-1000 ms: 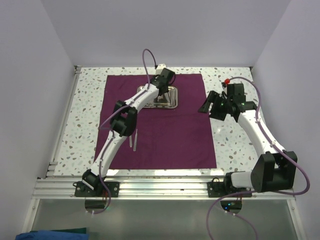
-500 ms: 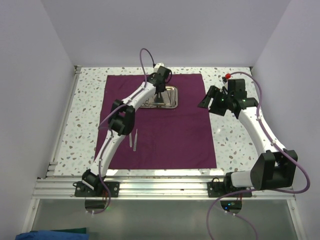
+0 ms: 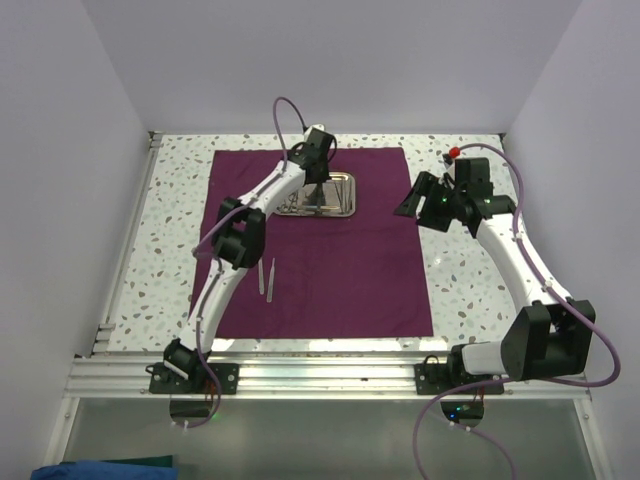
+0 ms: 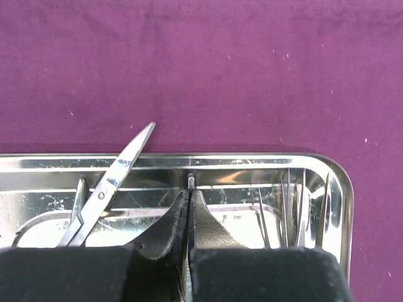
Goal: Open and lay out the surgical kit
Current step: Pick up the medical item from the container, then place the medical item in the surgical kit.
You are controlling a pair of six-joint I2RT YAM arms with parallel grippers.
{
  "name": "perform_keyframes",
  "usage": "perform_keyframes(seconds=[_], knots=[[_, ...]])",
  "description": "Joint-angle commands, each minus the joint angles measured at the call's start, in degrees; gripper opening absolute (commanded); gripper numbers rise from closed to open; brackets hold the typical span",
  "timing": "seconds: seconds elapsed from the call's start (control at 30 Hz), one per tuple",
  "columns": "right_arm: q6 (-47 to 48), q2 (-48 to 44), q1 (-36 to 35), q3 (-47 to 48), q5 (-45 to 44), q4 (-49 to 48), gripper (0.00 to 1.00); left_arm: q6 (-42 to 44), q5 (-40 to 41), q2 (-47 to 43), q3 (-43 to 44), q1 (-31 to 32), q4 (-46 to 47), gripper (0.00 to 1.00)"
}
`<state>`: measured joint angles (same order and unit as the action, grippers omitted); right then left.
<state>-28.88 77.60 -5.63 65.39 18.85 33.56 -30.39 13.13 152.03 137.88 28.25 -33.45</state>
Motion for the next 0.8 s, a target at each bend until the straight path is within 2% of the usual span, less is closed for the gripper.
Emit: perform_keyframes(seconds=[0.0,0.53,0.63,0.73,0.77], knots=[[0.1,-2.0,-0.5,1.8,1.3,0.3,0.71,0.2,-4.7,-2.0,-3.2,0.0,-5.6,0.0],[0.0,-4.1,-1.1,1.4,1.5,0.5,0.71,1.7,-2.5,-17.4,-3.6,0.0,-6.7,0.0],[0.0,-4.3,-1.5,1.8,1.5,1.0,0.71,2.4,-1.3,-22.6,-10.0,0.2,-7.2,0.0],[0.1,-4.6,-1.7,2.2,1.2,1.3,0.71,3.0,0.6,-30.5,-21.6,0.8,-5.9,0.0],[0.1,-4.7,-1.8,2.3,1.2,1.5,0.71,3.0,1.1,-32.8,-28.4,0.9,-5.5,0.0]])
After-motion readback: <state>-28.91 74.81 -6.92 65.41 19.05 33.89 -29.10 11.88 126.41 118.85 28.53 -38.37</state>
